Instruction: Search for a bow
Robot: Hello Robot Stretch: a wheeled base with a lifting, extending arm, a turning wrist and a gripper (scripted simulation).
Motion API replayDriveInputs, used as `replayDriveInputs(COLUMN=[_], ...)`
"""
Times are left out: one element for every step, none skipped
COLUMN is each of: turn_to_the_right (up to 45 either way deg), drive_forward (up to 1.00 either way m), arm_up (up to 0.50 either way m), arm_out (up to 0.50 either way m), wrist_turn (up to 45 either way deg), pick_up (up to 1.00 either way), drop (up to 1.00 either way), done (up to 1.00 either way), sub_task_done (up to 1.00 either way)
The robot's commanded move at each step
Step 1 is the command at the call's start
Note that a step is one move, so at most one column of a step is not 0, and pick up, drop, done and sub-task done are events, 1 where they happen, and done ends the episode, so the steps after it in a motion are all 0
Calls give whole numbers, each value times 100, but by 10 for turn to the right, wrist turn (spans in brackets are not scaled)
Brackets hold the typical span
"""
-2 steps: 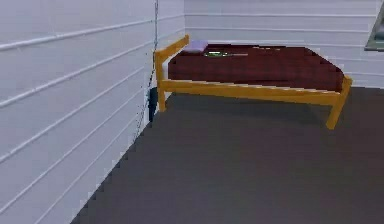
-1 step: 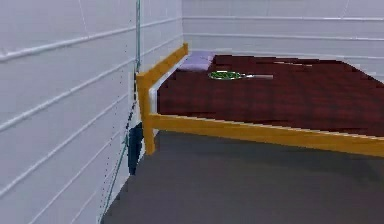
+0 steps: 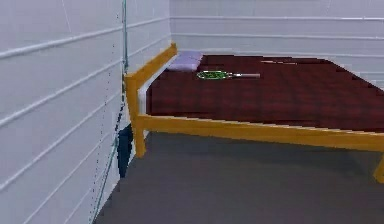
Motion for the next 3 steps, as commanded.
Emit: replayDriveInputs(turn_to_the_right=[0,-450,0], drive_forward=[40,0,0], arm_up=[0,0,0], arm_out=[0,0,0], wrist_turn=[0,0,0], pick_up=[0,0,0], drop=[0,0,0], done=[0,0,100], sub_task_done=[0,0,0])
